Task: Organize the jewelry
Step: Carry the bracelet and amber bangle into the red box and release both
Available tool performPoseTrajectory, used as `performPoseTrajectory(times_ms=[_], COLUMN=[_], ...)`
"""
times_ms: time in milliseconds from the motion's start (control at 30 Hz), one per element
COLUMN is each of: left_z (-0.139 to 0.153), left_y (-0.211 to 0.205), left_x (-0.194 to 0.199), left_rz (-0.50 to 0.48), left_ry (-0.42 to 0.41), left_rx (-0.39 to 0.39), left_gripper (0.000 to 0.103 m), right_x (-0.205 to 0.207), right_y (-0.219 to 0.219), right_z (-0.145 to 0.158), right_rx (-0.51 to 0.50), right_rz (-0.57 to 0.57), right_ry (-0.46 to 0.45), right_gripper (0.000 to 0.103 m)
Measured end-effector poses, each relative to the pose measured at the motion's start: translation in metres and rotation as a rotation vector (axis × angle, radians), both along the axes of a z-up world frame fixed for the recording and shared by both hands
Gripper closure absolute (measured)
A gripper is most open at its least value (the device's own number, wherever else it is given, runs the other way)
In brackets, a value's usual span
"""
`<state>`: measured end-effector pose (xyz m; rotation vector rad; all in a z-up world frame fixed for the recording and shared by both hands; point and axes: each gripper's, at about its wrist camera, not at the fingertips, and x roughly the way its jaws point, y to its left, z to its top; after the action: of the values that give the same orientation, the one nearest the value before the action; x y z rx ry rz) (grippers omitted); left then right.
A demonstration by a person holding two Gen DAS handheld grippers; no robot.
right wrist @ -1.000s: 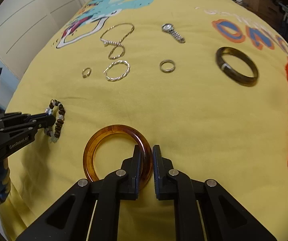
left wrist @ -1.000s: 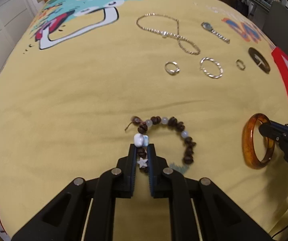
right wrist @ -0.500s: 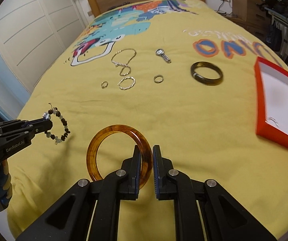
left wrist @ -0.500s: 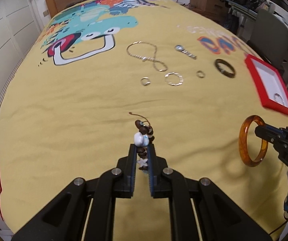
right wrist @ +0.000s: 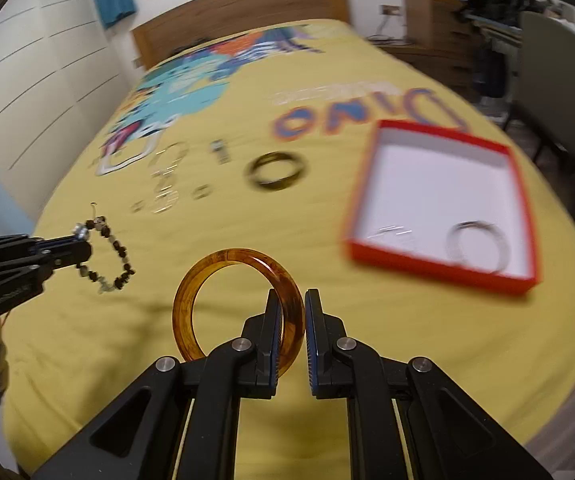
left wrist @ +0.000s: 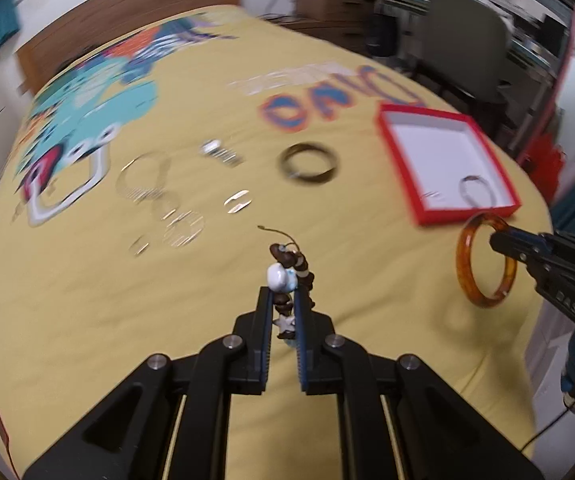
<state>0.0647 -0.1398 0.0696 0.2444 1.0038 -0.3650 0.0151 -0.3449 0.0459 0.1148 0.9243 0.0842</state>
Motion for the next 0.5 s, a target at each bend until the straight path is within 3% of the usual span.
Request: performPoseTrajectory(times_ms=[200, 500], left_z=[0.001, -0.032], left_y=[-0.093, -0.211], left_x=[0.037, 0.087], left_rz=[-0.124, -0.252], left_ry=[0.01, 0.051], left_rx=[-0.018, -0.018], left_gripper=[0.094, 0.094], right_x=[0.035, 0.105], right_y=[-0.086, -0.154], right_z=[-0.001, -0.026], right_rx=[-0.059, -0.099], right_rz=[-0.103, -0.14], right_ry=[0.004, 0.042], right_gripper=[0.092, 0.092])
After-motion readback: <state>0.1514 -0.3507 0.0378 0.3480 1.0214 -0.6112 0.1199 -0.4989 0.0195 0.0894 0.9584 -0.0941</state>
